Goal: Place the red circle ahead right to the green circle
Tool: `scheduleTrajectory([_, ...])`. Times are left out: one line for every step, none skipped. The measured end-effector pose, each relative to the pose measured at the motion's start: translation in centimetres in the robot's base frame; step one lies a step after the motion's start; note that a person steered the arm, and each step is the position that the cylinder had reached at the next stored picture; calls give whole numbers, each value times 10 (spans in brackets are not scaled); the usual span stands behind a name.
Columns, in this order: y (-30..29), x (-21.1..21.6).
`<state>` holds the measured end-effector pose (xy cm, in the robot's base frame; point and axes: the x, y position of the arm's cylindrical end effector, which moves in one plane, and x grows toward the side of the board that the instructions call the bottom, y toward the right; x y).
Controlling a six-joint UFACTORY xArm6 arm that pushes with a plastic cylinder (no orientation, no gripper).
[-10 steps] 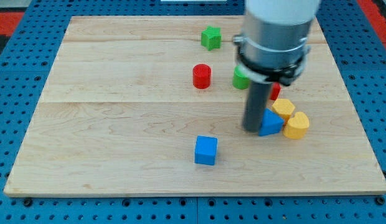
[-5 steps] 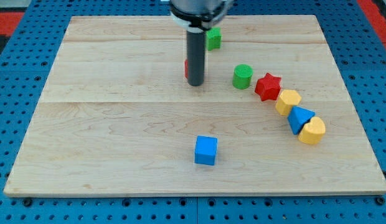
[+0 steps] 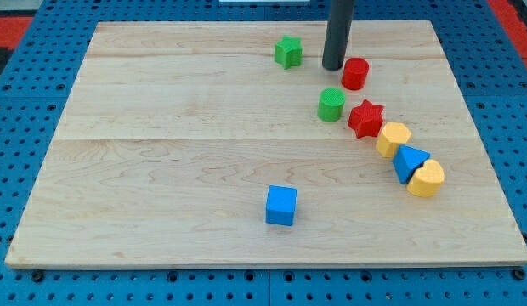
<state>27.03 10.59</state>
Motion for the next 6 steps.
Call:
scheduleTrajectory([-5,-34])
scheduleTrajectory([-21,-34])
scheduleTrajectory([-27,-37])
scheduleTrajectory([-30,-43])
scheduleTrajectory([-30,-47])
scheduleTrajectory([-30,-48])
